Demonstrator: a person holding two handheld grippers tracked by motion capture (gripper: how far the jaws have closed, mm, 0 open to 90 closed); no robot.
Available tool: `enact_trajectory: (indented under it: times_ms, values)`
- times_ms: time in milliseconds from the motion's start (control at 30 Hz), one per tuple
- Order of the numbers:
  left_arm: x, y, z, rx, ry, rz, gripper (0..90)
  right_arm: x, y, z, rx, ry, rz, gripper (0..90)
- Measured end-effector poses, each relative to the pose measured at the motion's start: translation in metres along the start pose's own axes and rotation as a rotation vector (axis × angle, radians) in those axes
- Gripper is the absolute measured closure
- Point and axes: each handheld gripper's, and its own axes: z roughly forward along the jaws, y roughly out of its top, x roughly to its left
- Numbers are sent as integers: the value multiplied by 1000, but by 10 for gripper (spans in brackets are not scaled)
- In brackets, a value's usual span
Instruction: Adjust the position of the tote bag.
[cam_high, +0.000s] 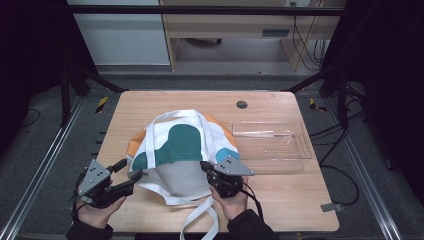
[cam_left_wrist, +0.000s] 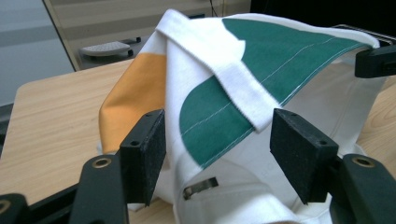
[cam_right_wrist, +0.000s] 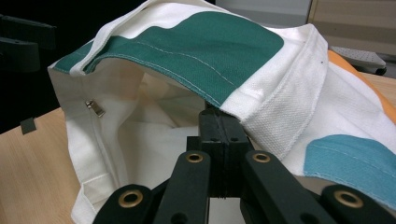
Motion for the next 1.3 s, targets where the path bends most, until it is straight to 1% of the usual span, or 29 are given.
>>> enact_trajectory:
  times_ms: [67,100,133,167,267,300,333,467,500,533,667,700,867,900,933,1133,1233,1300]
  values:
    - [-2,5,1,-5,-5,5,353,-1,1,-1,-4,-2,0,900]
    - [-5,12,3,-11,-9,16,351,-1,2,-1,-5,-4,1,900]
    - [-5,12,3,-11,-9,16,351,-1,2,-1,-5,-4,1,900]
    - [-7,16,4,-16,-11,22,351,-1,2,-1,-5,-4,-1,900]
    - [-12,29,9,-32,-20,40,349,-1,2,-1,-3,-3,0,900]
    - [-15,36,13,-34,-31,42,343,-1,2,-1,-4,-3,0,900]
    - [-15,36,13,-34,-31,42,341,-1,2,-1,-4,-3,0,900]
    - [-23,46,23,-36,-45,47,340,-2,4,-3,-9,-5,-1,900]
    - [-26,49,26,-34,-46,61,340,-2,4,-3,-11,-5,-1,900]
    - [-28,50,28,-34,-48,56,338,-3,4,-4,-11,-7,-1,900]
    - [-34,52,35,-27,-59,64,334,-3,5,-3,-11,-7,-2,900]
    - [-37,52,39,-14,-62,73,327,-3,5,-3,-12,-6,-1,900]
    - [-41,48,42,-3,-68,78,322,-3,5,-3,-10,-6,-1,900]
    - [-43,45,45,13,-71,87,319,-3,5,-3,-10,-7,-1,900]
    - [-43,45,45,13,-71,87,318,-3,5,-3,-10,-7,-1,900]
    - [-50,41,55,52,-50,148,312,-4,7,-4,-13,-8,-5,900]
    - [-53,42,59,64,-30,179,314,-3,7,-3,-10,-8,-2,900]
    - [-54,42,61,72,-31,185,317,-3,8,-2,-8,-12,-5,900]
